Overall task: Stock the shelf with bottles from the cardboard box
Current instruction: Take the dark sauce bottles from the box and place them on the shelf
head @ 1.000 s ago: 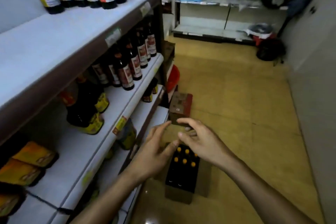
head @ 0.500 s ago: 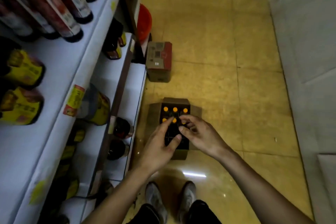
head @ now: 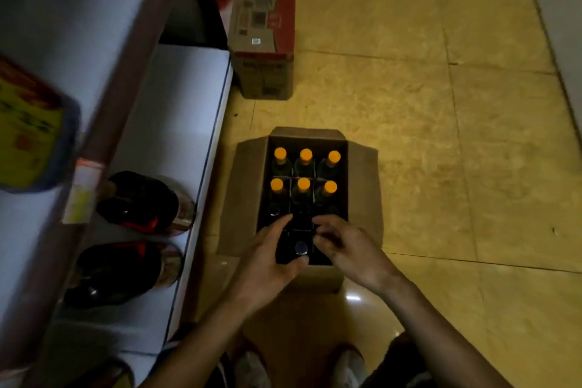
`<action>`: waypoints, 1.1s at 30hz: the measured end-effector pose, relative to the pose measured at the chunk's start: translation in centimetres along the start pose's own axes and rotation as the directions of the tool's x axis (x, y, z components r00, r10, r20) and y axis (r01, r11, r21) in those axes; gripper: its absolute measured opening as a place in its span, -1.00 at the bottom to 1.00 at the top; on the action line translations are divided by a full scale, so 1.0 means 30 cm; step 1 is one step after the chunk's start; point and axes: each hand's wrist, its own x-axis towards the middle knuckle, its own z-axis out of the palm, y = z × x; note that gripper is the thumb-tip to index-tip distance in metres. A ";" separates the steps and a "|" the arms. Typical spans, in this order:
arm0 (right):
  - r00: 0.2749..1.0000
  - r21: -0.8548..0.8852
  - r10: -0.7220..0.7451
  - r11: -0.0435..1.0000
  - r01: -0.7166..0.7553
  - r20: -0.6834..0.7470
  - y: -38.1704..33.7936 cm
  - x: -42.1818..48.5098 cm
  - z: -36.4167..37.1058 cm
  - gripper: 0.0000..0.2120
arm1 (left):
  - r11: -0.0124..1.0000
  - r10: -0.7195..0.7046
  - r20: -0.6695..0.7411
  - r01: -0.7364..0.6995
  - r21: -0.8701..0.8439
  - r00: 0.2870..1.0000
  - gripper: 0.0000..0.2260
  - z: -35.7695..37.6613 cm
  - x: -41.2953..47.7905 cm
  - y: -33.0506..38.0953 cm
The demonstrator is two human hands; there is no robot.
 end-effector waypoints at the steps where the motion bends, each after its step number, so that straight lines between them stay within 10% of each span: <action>1: 1.000 -0.026 -0.011 1.000 0.012 0.027 0.035 0.044 0.025 -0.61 | 0.999 0.018 0.005 -0.018 0.027 1.000 -0.26 0.013 0.046 -0.031; 13: 0.941 -0.344 -0.265 0.881 0.324 0.210 0.222 0.326 0.154 -0.66 | 0.968 0.224 -0.003 -0.223 0.113 0.975 -0.44 0.120 0.346 -0.231; 23: 0.930 -0.375 -0.204 0.872 0.315 0.307 0.262 0.264 0.143 -0.43 | 0.946 0.288 0.011 -0.286 0.152 0.958 -0.55 0.042 0.349 -0.196; 33: 0.952 -0.391 -0.230 0.872 0.295 0.204 0.319 0.347 0.262 -0.70 | 0.897 0.256 0.147 -0.292 0.333 0.955 -0.53 0.047 0.348 -0.190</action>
